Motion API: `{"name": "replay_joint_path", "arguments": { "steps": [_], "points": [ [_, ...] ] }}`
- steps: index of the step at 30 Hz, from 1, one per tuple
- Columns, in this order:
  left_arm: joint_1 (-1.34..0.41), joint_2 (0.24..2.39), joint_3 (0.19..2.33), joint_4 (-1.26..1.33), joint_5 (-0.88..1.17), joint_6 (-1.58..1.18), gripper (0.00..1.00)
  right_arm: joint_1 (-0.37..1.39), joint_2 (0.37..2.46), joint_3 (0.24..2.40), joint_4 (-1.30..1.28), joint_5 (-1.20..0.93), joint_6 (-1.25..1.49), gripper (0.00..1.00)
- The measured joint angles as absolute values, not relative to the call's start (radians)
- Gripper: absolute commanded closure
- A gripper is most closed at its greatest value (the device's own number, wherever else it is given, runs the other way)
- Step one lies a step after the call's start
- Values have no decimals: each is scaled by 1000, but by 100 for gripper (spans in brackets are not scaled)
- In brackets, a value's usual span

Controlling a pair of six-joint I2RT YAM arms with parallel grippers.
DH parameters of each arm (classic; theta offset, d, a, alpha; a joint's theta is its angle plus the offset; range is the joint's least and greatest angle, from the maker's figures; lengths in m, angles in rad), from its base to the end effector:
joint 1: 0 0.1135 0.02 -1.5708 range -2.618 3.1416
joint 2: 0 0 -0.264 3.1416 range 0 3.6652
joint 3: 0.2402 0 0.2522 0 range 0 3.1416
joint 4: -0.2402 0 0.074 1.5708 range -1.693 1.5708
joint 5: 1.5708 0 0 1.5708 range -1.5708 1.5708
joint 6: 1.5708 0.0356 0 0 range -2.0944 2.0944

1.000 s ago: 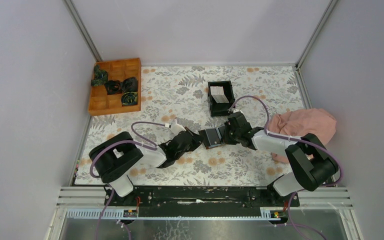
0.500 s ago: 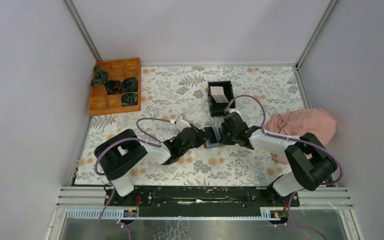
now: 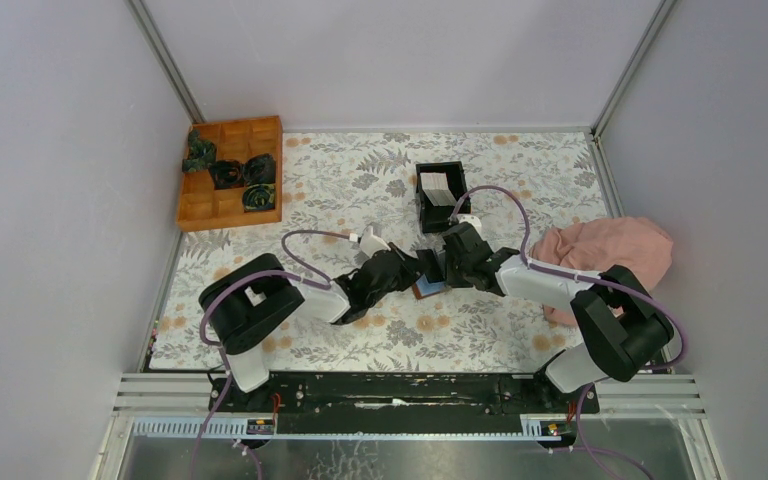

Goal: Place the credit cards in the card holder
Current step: Turn over the card slot in the card holder.

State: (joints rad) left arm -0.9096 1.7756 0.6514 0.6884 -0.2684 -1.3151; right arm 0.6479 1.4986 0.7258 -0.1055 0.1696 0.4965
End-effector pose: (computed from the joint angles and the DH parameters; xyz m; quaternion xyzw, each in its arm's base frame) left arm 0.2112 -0.2561 0.1312 -0.2387 0.8041 -0.4278 0.3369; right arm 0.2332 0.1689 0.1648 -0.0422 0.9368 0.1161 0.3274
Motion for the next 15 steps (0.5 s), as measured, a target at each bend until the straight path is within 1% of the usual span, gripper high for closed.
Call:
{"name": "replay_joint_path", "arguments": {
  "steps": [9, 15],
  "points": [
    [-921, 1785, 715, 681, -269, -1287, 100, 648, 1494, 733, -138, 218, 483, 99],
    [-928, 1831, 727, 681, -269, -1285, 100, 648, 1444, 733, -156, 275, 483, 98]
  ]
}}
